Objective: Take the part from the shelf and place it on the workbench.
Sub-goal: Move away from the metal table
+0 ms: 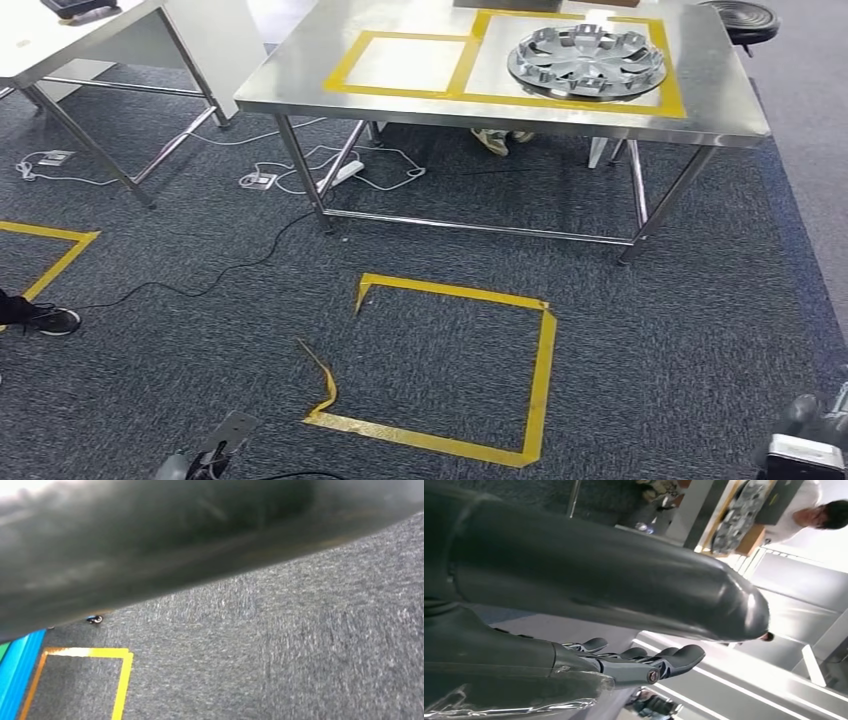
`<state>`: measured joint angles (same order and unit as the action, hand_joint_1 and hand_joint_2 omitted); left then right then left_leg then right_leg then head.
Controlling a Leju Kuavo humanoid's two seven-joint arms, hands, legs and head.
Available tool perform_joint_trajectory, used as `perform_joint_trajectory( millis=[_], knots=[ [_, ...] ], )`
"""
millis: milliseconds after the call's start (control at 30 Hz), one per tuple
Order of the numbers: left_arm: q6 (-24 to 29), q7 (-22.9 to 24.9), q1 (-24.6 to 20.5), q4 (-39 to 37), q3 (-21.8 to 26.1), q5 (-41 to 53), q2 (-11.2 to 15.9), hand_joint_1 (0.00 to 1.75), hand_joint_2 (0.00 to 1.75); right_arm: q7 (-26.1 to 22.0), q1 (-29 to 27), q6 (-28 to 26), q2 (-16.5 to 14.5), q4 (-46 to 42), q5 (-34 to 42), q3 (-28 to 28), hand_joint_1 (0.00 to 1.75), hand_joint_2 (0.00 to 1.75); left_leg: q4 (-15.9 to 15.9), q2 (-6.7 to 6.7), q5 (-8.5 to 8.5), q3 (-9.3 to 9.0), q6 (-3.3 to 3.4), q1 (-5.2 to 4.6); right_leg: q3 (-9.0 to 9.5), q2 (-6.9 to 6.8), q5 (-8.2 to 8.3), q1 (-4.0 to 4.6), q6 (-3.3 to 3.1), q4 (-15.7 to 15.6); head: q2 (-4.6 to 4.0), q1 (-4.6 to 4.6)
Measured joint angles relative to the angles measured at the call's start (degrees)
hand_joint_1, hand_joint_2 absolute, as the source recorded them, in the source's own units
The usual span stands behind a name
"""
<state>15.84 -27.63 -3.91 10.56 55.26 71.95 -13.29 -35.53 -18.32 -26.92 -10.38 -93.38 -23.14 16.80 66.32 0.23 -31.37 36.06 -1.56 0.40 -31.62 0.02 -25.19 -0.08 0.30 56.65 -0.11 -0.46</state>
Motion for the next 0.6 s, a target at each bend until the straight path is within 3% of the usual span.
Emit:
perform_joint_trajectory(
  millis=[67, 100, 133, 200, 267, 400, 467, 533, 567, 600],
  knots=[
    [0.0, 0.1, 0.1, 0.0, 0.0, 0.0, 0.0, 0.0, 0.0, -0.5, 0.3, 0.6, -0.9, 1.0, 0.0, 2.5, 0.0, 0.0, 6.3, -0.02, -2.2, 2.85, -0.07, 0.01, -0.26, 0.2, 0.12, 0.04, -0.13, 0.0, 0.0, -0.03],
    [0.0, 0.1, 0.2, 0.0, 0.1, 0.0, 0.0, 0.0, 0.0, -0.5, 0.3, 0.8, -1.2, 1.4, 0.0, 3.3, 0.0, 0.0, 6.5, -0.02, -1.55, 2.8, -0.01, 0.0, -0.31, 0.38, 0.18, 0.06, -0.12, 0.0, 0.0, -0.03],
    [0.0, 0.2, 0.2, 0.0, 0.1, 0.0, 0.0, 0.0, 0.0, -0.6, 0.5, 0.9, -1.6, 1.8, -0.1, 4.2, 0.0, 0.0, 4.5, -0.05, 0.04, 1.73, 0.1, 0.01, -0.31, 0.62, 0.23, 0.06, -0.06, 0.0, 0.0, -0.04],
    [0.0, 0.2, 0.2, 0.0, 0.3, 0.0, 0.0, 0.0, 0.0, -0.6, 1.2, 1.9, -2.3, 2.8, 0.0, 6.1, 0.0, 0.0, -3.4, -0.6, 3.87, -2.34, 0.43, 0.05, -0.32, 1.19, 0.34, 0.13, 0.25, 0.1, 0.0, -0.04],
    [0.0, 0.3, 0.1, 0.0, 0.4, 0.0, 0.0, 0.0, 0.0, -1.0, 2.8, 4.4, -3.0, 4.7, 0.6, 9.4, 0.0, 0.0, -8.9, -1.35, 5.34, -4.9, 0.73, 0.13, -0.75, 1.68, 0.49, 0.32, 0.74, 0.4, 0.0, 0.01],
    [0.1, 0.7, 0.1, 0.0, 0.8, 0.1, -0.2, 0.0, 0.0, -2.9, 6.8, 9.0, -3.8, 12.5, 0.8, 20.0, 0.0, 0.0, -10.0, -1.13, 5.65, -4.91, 1.87, 0.17, -1.7, 1.86, 0.37, 0.17, 2.02, 0.9, 0.0, 0.11],
    [0.1, 0.8, 0.1, 0.0, 0.9, 0.1, -0.3, 0.0, 0.0, -3.5, 9.3, 8.7, -3.7, 18.6, -0.4, 26.3, 0.0, 0.0, -10.2, -0.8, 5.87, -4.84, 2.46, 0.32, -3.81, 1.21, -2.29, 0.07, 2.74, 5.3, 0.0, 0.5],
    [0.1, 0.9, 0.2, 0.0, 1.0, 0.1, -0.3, 0.0, 0.0, -3.8, 11.7, 6.8, -3.2, 26.0, -2.2, 32.0, 0.0, 0.0, -10.1, -0.44, 5.89, -4.71, 2.67, 0.25, -7.33, 0.66, -5.92, -0.04, 3.29, 13.0, 0.0, 0.8],
    [0.1, 0.9, 0.3, 0.0, 1.1, 0.1, -0.3, 0.0, 0.0, -3.9, 12.5, 5.9, -2.9, 29.7, -2.9, 34.5, 0.0, 0.0, -10.1, -0.24, 5.91, -4.67, 2.7, 0.19, -8.63, 0.54, -6.85, -0.1, 3.4, 15.9, 0.0, 0.8],
    [0.1, 0.9, 0.3, 0.0, 1.1, 0.1, -0.2, 0.0, 0.0, -4.0, 13.0, 5.2, -2.6, 32.7, -3.4, 36.5, 0.0, 0.0, -10.1, -0.06, 5.92, -4.65, 2.72, 0.14, -8.97, 0.46, -6.73, -0.13, 3.42, 16.8, 0.0, 0.83]
  ],
)
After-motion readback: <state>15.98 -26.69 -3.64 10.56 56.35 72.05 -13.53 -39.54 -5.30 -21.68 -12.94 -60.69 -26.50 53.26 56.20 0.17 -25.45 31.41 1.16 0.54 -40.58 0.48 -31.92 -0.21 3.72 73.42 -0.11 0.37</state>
